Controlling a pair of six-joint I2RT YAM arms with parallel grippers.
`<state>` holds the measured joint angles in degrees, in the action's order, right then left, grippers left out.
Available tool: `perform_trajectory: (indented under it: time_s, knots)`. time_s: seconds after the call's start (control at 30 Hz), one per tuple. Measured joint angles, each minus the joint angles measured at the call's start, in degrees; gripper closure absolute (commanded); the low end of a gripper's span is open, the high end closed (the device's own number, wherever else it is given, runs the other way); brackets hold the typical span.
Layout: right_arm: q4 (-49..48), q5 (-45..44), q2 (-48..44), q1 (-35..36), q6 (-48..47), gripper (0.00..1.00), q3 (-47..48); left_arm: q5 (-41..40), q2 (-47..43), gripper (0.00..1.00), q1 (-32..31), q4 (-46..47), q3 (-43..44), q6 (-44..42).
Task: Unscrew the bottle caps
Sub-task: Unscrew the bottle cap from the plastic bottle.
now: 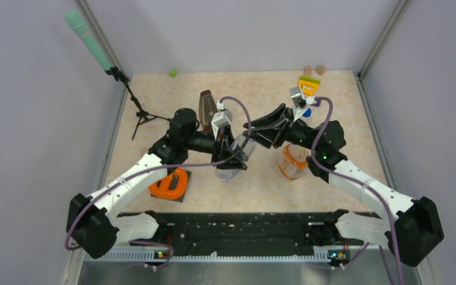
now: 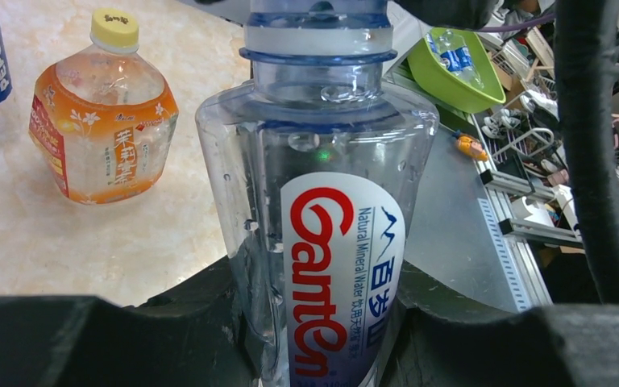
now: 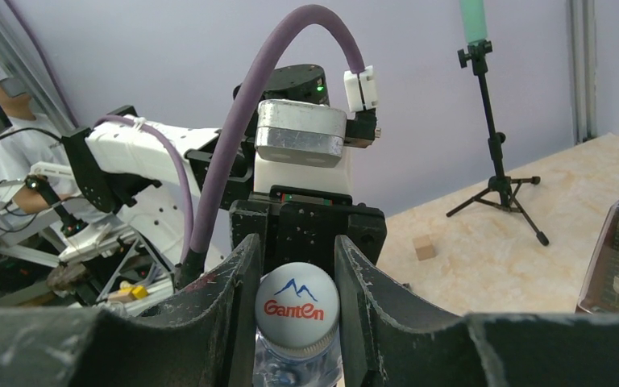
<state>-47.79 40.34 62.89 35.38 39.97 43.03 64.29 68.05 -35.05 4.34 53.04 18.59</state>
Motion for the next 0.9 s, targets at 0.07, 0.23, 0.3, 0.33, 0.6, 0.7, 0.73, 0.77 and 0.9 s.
perform_trajectory:
  time_s: [0.07, 0.23, 0.3, 0.33, 0.6, 0.7, 0.73, 0.77, 0.9]
  knots:
    - [0.3, -0.3, -0.1, 0.0, 0.0, 1.0, 0.0, 0.0, 0.0, 1.0, 0.0, 0.0, 0.0, 0.0]
    - [0.5, -0.4, -0.2, 0.0, 0.1, 1.0, 0.0, 0.0, 0.0, 1.0, 0.0, -0.2, 0.0, -0.3]
    - [0.3, -0.1, -0.2, 0.0, 0.5, 1.0, 0.0, 0.4, 0.0, 1.0, 0.0, -0.3, 0.0, -0.4]
    - [0.2, 0.1, -0.2, 0.0, 0.7, 1.0, 0.0, 0.6, 0.0, 1.0, 0.0, -0.2, 0.0, -0.4]
    - [-4.9, 2.6, 2.4, -0.3, 4.5, 1.0, 0.0, 2.4, 0.0, 1.0, 0.3, -0.9, 0.0, -0.5]
    - [-5.3, 2.9, 2.6, -0.4, 5.2, 1.0, 0.0, 2.8, 0.0, 1.0, 0.3, -1.4, 0.0, -0.9]
    - [-5.4, 2.8, 2.6, -0.4, 5.2, 1.0, 0.0, 2.9, 0.0, 1.0, 0.3, -1.4, 0.0, -1.1]
    - [-5.5, 2.8, 2.6, -0.4, 5.2, 1.0, -0.2, 2.9, 0.0, 1.0, 0.3, -1.4, 0.0, -1.2]
    - [-6.4, 2.9, 2.6, -0.7, 5.6, 1.0, -0.6, 3.3, 0.0, 1.0, 0.4, -1.8, 0.0, -1.6]
